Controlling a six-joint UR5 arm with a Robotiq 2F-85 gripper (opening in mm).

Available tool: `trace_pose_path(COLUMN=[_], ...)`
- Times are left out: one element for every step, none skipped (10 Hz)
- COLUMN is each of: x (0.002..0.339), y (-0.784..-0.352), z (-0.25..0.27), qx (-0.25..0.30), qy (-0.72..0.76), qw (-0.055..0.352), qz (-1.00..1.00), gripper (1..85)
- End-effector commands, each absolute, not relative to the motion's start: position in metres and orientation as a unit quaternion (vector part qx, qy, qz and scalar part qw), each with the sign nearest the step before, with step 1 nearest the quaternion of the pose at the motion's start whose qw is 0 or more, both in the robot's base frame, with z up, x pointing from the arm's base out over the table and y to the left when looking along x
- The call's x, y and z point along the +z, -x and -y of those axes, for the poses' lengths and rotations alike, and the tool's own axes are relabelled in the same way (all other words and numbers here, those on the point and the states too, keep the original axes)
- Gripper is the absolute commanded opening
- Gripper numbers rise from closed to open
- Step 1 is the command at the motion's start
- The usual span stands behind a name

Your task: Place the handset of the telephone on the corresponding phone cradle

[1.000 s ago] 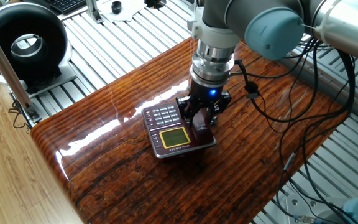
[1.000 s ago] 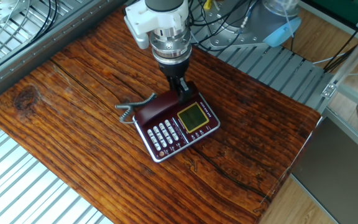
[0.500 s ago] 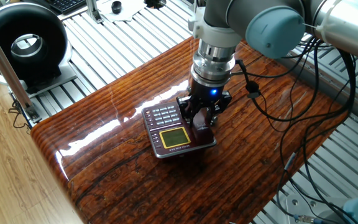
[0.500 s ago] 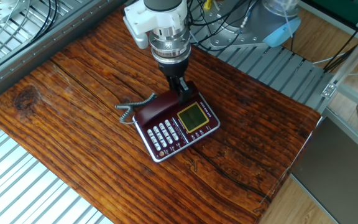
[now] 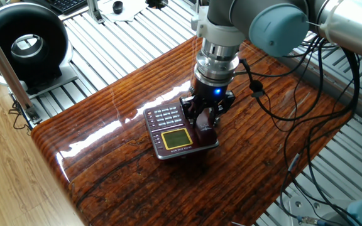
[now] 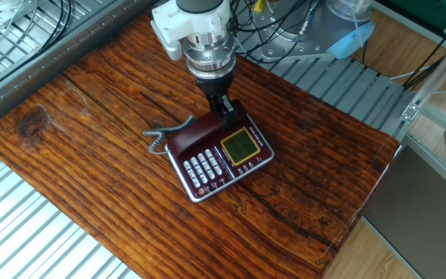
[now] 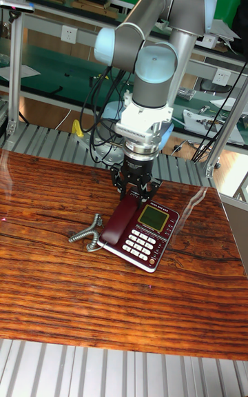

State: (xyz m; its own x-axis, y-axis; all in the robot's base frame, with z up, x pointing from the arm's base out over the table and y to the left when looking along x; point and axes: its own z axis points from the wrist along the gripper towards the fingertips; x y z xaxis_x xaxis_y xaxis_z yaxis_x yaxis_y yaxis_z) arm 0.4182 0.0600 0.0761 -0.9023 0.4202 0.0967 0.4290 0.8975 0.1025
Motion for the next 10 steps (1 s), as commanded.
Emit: trace_pose_path(x=[0.0774,0.0771,0.077,0.077,0.0774,0.0774,0.0774,0.0773,0.0771,0.077], y=[-0.4205,-0.4205,-0.4205,-0.4217,-0.4225,-0.4236,-0.4245,-0.4245,-0.4245,-0.4249], z=[-0.0627,-0.0618,-0.0621,-0.0621,-0.0628,-0.0625,-0.0631,-0.0623,-0.0614,-0.0611], qx=[-0.07,-0.069,-0.071,-0.071,-0.073,-0.074,-0.075,-0.074,-0.072,-0.073], qy=[0.219,0.218,0.218,0.219,0.221,0.221,0.223,0.223,0.223,0.224], qw=[0.036,0.036,0.036,0.034,0.034,0.032,0.031,0.031,0.031,0.03], qz=[0.973,0.973,0.973,0.973,0.972,0.972,0.971,0.972,0.972,0.971], gripper=[24.3,24.3,24.3,24.3,24.7,25.3,26.3,27.0,27.0,27.0])
